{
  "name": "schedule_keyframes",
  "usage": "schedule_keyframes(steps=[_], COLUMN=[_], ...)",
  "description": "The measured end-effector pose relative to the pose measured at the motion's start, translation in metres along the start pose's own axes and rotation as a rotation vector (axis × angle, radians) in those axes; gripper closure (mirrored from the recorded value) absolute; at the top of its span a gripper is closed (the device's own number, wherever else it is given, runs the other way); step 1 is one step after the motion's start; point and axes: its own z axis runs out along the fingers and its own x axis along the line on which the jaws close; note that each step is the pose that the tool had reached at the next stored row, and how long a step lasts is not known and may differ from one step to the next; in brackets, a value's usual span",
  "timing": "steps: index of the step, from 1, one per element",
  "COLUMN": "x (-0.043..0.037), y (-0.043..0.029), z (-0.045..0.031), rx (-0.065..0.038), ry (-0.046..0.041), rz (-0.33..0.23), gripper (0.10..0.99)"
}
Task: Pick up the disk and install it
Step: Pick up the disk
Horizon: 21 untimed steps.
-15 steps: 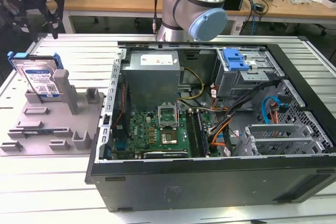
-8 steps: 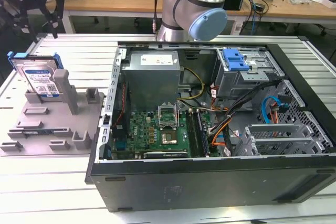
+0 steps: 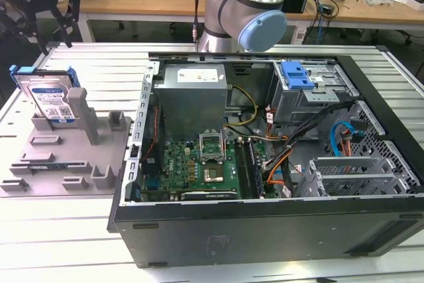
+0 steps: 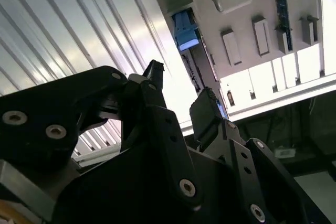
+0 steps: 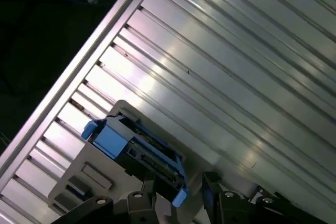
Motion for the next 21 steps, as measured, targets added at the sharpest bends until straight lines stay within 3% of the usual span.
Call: schedule_keyframes(steps=[8,21], x=[0.0,0.0], y=[0.0,0.0], z=[0.0004,0.0017], rx=[-0.003,-0.003], ry=[0.0093,0.0239], rz=[-0.179,-0.572], gripper=[0.604,0.604])
